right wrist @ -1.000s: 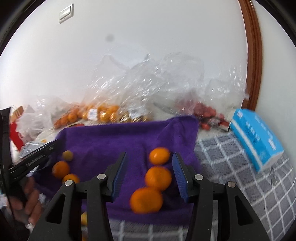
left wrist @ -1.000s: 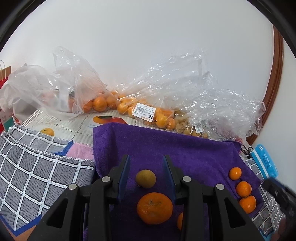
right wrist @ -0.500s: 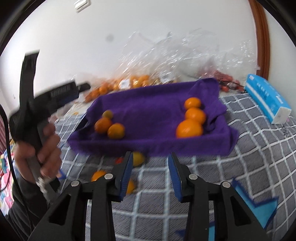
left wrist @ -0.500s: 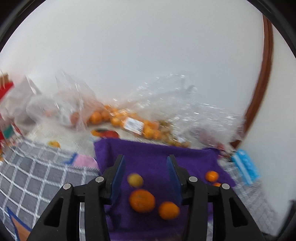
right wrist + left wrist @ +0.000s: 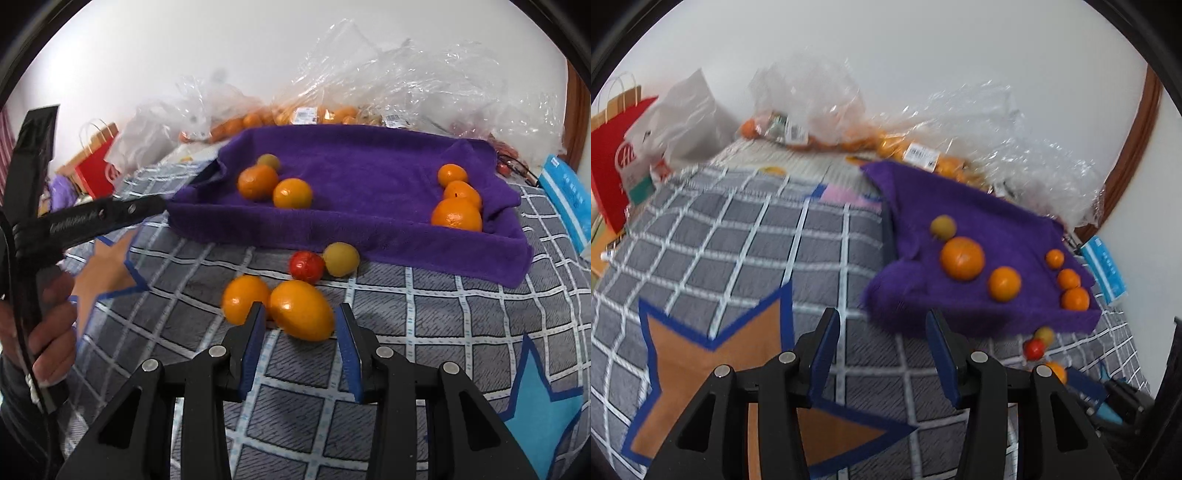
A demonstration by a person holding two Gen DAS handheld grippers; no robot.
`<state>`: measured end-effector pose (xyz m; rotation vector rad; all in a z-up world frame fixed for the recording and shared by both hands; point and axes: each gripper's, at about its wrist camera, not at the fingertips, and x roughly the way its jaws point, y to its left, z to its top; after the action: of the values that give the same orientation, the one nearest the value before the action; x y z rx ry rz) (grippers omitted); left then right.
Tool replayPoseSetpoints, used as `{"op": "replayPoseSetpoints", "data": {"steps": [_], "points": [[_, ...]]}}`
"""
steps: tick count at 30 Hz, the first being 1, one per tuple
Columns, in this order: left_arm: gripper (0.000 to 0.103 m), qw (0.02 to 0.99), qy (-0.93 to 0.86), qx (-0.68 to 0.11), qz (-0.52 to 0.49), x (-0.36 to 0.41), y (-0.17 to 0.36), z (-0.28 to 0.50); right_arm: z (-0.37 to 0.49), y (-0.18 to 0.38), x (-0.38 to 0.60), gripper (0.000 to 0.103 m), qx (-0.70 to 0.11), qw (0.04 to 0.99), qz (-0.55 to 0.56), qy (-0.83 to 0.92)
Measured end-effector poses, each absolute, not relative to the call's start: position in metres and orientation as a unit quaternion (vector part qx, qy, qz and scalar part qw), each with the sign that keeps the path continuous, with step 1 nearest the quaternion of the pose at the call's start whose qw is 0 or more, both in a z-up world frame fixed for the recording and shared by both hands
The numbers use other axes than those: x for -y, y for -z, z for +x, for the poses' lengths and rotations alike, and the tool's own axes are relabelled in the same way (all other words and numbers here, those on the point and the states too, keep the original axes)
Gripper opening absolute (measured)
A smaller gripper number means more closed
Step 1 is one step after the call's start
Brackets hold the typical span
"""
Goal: Organize fruits
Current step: 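Withdraw both tools from the towel toward the loose fruit on the cover, then grasp a large tangerine with the right tool while the left tool grasps another tangerine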
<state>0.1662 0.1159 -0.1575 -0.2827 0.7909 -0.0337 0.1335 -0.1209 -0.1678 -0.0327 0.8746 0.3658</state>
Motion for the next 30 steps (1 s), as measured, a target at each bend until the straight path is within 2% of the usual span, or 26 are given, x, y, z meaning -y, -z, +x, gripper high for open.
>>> {"op": "replayPoseSetpoints", "data": {"steps": [3,10,13,19,30], "points": [[0.046,0.903,0.019,-0.407,-0.138,-0.116,0.168,0.168,0.137,0.168,0.122,0.040,-0.424,0.888,-0.012,-0.178],[0.046,0.907,0.009,-0.401,-0.129,-0.111,0.171,0.160,0.146,0.179,0.107,0.040,-0.436,0.881,-0.042,-0.181],[0.046,0.909,0.006,-0.401,-0.112,-0.106,0.171,0.161,0.144,0.179,0.103,0.032,-0.431,0.883,-0.054,-0.179],[0.046,0.907,0.010,-0.407,-0.105,-0.104,0.172,0.163,0.135,0.178,0.111,0.032,-0.418,0.891,-0.071,-0.161],[0.046,0.906,0.017,-0.406,-0.120,-0.109,0.172,0.163,0.141,0.179,0.128,0.032,-0.426,0.891,-0.023,-0.155]]}}
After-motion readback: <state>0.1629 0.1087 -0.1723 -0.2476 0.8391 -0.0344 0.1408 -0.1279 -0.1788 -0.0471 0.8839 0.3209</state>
